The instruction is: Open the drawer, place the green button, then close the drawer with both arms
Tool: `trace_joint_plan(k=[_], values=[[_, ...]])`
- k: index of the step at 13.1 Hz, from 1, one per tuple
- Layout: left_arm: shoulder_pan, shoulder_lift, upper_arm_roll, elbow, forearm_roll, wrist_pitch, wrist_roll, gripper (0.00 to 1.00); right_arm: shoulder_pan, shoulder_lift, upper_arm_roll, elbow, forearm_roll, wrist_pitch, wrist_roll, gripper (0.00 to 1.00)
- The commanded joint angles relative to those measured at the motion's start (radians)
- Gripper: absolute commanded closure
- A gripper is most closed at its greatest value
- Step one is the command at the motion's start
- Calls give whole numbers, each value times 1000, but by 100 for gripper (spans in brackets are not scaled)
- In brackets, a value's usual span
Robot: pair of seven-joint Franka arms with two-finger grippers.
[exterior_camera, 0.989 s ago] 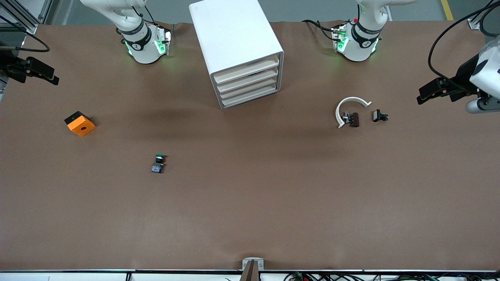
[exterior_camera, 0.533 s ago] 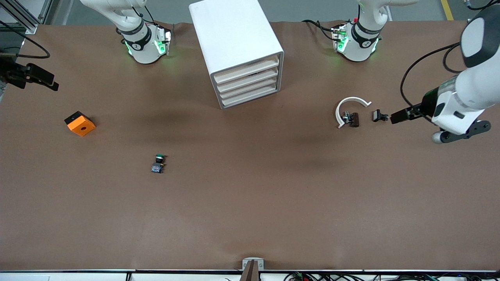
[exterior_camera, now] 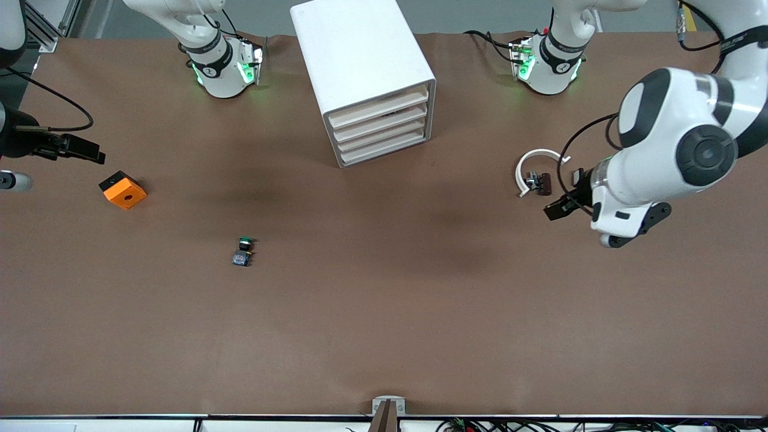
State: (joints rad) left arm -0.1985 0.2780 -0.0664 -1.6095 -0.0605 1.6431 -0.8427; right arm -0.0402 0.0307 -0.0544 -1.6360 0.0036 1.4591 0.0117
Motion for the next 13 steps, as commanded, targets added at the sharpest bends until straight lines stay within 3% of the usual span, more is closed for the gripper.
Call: trace_joint_plan(k=[1,6,10,13], values=[[-35,52,5,29,5,-5,-116,0,-17,8,8,28,-2,-19,-1,0],[-84,141,3,98,-5,-9,-373,0,2,11,13,-7,52,6,124,0],[-130,202,2,102,-39,-12,-563,0,71,3,14,-154,59,194,140,0],[-142,259,2,160,-93,-61,-682,0,137,3,14,-261,72,361,244,0]])
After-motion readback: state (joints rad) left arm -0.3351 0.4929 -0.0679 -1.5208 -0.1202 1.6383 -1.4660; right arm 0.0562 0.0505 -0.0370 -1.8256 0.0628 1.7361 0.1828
